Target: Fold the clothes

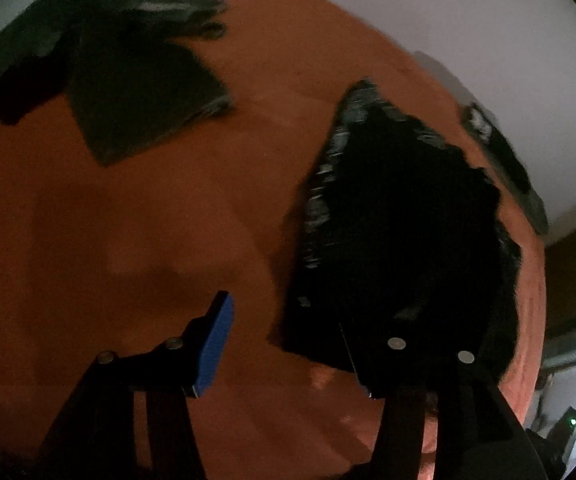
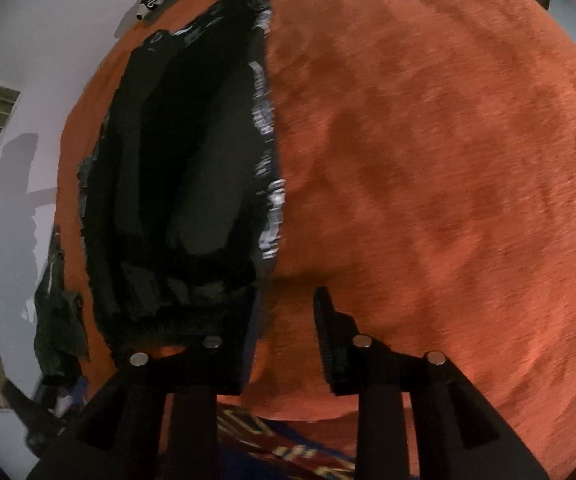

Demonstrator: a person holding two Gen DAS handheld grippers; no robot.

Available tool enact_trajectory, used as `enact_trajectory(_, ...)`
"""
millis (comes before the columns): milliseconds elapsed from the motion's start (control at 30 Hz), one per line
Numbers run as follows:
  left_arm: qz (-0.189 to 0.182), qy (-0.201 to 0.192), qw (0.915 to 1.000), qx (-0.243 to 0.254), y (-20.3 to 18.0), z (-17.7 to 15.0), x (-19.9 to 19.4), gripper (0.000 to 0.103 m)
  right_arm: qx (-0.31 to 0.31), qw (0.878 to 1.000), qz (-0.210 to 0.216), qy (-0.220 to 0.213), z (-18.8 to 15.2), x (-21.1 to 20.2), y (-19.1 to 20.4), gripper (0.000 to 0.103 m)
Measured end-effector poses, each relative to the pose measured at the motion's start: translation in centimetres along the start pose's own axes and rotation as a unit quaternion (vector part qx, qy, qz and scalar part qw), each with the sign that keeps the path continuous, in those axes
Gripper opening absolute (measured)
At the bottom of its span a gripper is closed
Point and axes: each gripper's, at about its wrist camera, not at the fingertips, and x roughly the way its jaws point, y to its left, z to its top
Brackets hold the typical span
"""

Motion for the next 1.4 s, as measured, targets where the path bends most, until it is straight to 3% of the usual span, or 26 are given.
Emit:
enact_trajectory(133,-0.015,0.001,0.9957,0.092,-6.0,-0.8,0.4,0.057,-0.004,1.000,-0.009,-0.005,1.3,-0.7,-1.8,0.025)
enact_trajectory(200,0.000,0.001,0.9825,0.186,-10.3,-2.6,1.2,0.057,0.002,1.000,-0.006,-0.007,1.6,-0.7,-2.7,0.026)
enact_trajectory(267,0.003,-0.001,0.9640,0.266,-13.9,-5.2,1.6,0.057,0.008,1.000,-0.003,-0.009,1.9,-0.6,-3.5,0.026)
enact_trajectory(367,-0.017,-0.004,0.9470,0.321,-17.7,-9.0,1.7,0.057,0.016,1.000,0.001,-0.013,2.3,-0.6,-4.8,0.026)
enact_trajectory(433,-0.010,-0.016,0.9387,0.344,-19.8,-11.3,1.7,0.057,0.022,1.000,0.004,-0.015,2.5,-0.6,-5.6,0.026)
enact_trajectory(533,0.027,-0.041,0.9109,0.410,-22.9,-14.6,2.4,0.057,0.031,0.999,0.008,-0.018,2.9,-0.6,-6.9,0.026)
enact_trajectory(633,0.080,-0.059,0.8750,0.474,-25.5,-17.9,3.2,0.057,0.038,0.999,0.006,-0.022,2.1,-1.7,-9.7,0.026)
enact_trajectory(800,0.070,-0.048,0.8331,0.547,-28.5,-22.6,4.0,0.057,0.071,0.997,-0.009,-0.038,1.6,-4.0,-13.8,0.026)
enact_trajectory(900,0.074,-0.059,0.8147,0.572,-30.1,-24.5,4.4,0.057,0.097,0.994,-0.018,-0.049,2.0,-4.7,-15.7,0.026)
enact_trajectory(1200,0.107,-0.026,0.7946,0.597,-31.7,-26.1,8.5,0.057,0.129,0.990,-0.010,-0.059,2.0,-5.2,-16.8,0.026)
enact_trajectory(1267,0.106,-0.018,0.7996,0.591,-31.6,-25.7,9.1,0.057,0.123,0.990,-0.009,-0.063,2.2,-5.4,-16.3,0.026)
enact_trajectory(1333,0.100,-0.013,0.8103,0.577,-31.4,-25.0,9.5,0.053,0.119,0.990,-0.007,-0.069,2.5,-5.8,-15.8,0.026)
enact_trajectory(1367,0.097,-0.010,0.8155,0.570,-31.4,-24.6,9.7,0.049,0.117,0.990,-0.005,-0.073,2.7,-6.0,-15.5,0.026)
enact_trajectory(1400,0.093,-0.007,0.8211,0.563,-31.2,-24.2,9.8,0.034,0.116,0.990,-0.004,-0.078,2.9,-6.1,-15.3,0.026)
